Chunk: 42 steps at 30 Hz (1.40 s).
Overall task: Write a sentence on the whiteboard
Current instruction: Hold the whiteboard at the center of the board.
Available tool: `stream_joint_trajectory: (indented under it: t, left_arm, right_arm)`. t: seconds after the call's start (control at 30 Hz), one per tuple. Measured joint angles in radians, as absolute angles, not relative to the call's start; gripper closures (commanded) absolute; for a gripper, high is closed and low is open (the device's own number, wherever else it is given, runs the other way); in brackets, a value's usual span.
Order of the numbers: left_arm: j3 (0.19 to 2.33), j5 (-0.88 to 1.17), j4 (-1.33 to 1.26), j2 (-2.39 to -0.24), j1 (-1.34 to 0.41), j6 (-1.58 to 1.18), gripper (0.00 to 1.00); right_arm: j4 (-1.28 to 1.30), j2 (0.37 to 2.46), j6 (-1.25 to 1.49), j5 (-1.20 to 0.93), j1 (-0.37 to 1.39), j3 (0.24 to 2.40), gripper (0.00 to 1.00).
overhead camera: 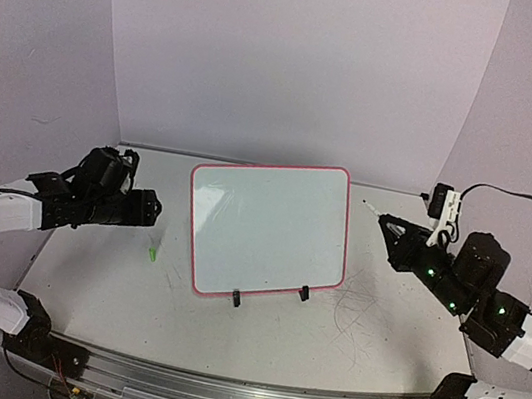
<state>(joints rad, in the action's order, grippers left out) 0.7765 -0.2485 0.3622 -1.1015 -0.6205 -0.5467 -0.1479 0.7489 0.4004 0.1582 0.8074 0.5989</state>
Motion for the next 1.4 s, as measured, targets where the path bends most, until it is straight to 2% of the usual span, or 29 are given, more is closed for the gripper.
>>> stream_joint_trajectory:
  t: [0.07, 0.23, 0.37, 0.6, 0.93, 1.13, 1.33, 1.4]
  left_arm:
    - [0.778, -0.242, 0.360, -1.055, -0.620, -0.541, 0.01]
    - [0.799, -0.219, 0.351, -1.051, -0.616, -0.521, 0.01]
    - [0.800, -0.182, 0.332, -1.078, -0.603, -0.521, 0.01]
    - [0.799, -0.059, 0.239, -1.083, -0.524, -0.528, 0.04]
    - [0.670, 0.439, -0.075, -1.181, -0.261, -0.593, 0.05]
    - [0.640, 0.637, -0.185, -1.255, -0.256, -0.570, 0.05]
    - [0.640, 0.696, -0.240, -1.336, -0.256, -0.565, 0.08]
    - [0.640, 0.708, -0.253, -1.356, -0.256, -0.565, 0.12]
  right_arm:
    - [-0.153, 0.709, 0.422, 0.201, 0.807, 0.582, 1.00]
    - [-0.172, 0.603, 0.450, 0.280, 0.807, 0.516, 1.00]
    - [-0.160, 0.608, 0.448, 0.298, 0.805, 0.520, 1.00]
    - [-0.096, 0.690, 0.419, 0.282, 0.805, 0.582, 1.00]
    - [-0.044, 0.910, 0.341, 0.193, 0.808, 0.725, 1.00]
    - [-0.054, 1.032, 0.306, 0.124, 0.844, 0.786, 1.00]
    - [-0.069, 1.165, 0.284, 0.083, 0.904, 0.871, 1.00]
    - [-0.076, 1.210, 0.275, 0.084, 0.932, 0.901, 1.00]
